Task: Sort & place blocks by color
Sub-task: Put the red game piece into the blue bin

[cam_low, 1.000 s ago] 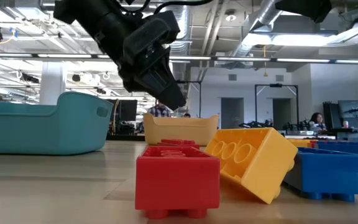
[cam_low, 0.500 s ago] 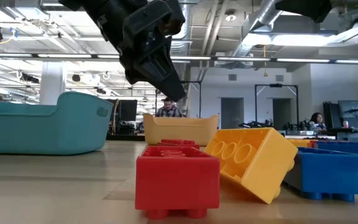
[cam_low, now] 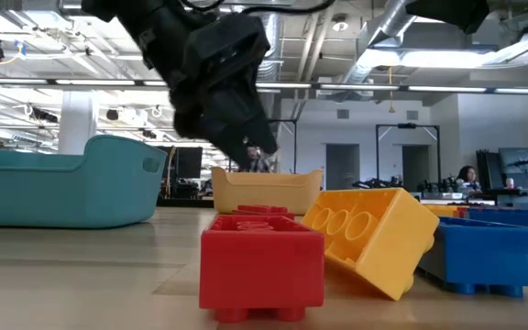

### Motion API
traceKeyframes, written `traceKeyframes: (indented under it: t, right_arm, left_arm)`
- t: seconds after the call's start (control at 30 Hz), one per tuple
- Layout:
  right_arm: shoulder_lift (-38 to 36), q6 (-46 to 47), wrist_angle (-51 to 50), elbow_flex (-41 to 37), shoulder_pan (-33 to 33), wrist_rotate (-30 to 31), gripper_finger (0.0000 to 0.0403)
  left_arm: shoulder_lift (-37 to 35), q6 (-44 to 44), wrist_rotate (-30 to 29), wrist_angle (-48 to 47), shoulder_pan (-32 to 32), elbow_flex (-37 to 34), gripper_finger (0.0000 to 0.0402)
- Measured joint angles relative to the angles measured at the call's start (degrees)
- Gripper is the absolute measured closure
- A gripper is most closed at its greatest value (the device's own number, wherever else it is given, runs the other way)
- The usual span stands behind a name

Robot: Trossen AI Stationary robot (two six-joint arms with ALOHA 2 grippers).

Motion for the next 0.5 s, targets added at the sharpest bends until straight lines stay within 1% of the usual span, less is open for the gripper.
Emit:
traceKeyframes:
  t: [0.07, 0.13, 0.3, 0.37, 0.5]
  right_arm:
    - [0.0, 0.0, 0.0, 0.0, 0.0, 0.0, 0.0008]
    - [0.0, 0.0, 0.1, 0.0, 0.0, 0.0, 0.0008]
    - [0.0, 0.0, 0.0, 0.0, 0.0, 0.0, 0.0008]
    - [0.0, 0.0, 0.0, 0.0, 0.0, 0.0, 0.0008]
    - [0.0, 0.0, 0.0, 0.0, 0.0, 0.0, 0.0008]
  left_arm:
    - [0.6, -0.7, 0.0, 1.3, 0.0, 0.1, 0.0038]
    - [0.6, -1.0, -0.1, 0.5, 0.0, 0.1, 0.0036]
    - [1.5, -1.1, 0.0, 1.4, -0.2, 0.0, 0.0023]
    - [2.8, -1.2, 0.6, 3.8, -0.2, 0.2, 0.0018]
    - [5.9, -1.2, 2.6, 4.3, -0.2, 0.6, 0.0012]
